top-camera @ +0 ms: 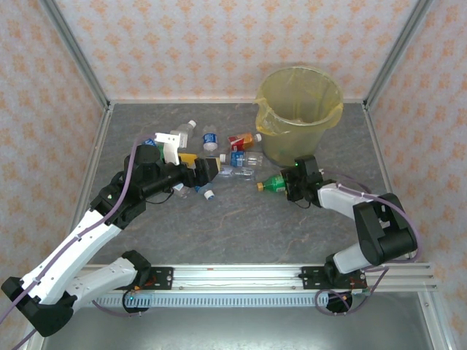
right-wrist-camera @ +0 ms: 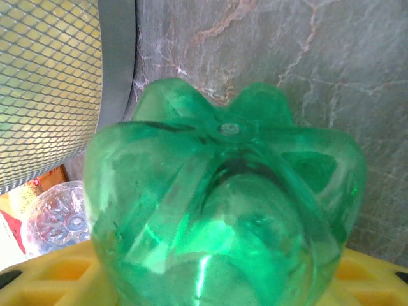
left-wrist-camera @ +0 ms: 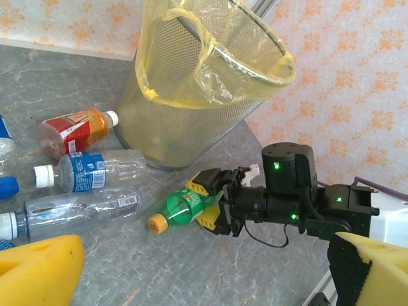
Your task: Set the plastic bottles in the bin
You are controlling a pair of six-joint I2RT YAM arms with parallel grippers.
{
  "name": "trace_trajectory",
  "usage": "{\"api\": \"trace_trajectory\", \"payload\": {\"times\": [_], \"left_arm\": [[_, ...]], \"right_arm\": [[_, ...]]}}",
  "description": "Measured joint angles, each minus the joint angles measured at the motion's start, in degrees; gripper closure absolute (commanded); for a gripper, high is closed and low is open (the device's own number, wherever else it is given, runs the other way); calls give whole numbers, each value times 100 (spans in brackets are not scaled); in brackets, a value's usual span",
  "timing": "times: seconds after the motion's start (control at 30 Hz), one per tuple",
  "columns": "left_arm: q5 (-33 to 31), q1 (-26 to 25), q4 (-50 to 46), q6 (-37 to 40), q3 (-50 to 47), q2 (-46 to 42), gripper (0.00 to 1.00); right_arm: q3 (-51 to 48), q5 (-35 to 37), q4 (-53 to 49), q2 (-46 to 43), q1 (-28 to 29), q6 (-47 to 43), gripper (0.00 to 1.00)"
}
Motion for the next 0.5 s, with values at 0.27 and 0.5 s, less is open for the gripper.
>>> {"api": "trace_trajectory", "payload": {"times": [0.27, 0.5], "left_arm": [[-68, 0, -52, -2, 0, 17, 1], [-457, 0, -46, -61, 0, 33, 1]], "right_arm": [[33, 433, -651, -763, 0, -101, 42], [33, 1019, -1510, -2063, 0, -229, 43]]}}
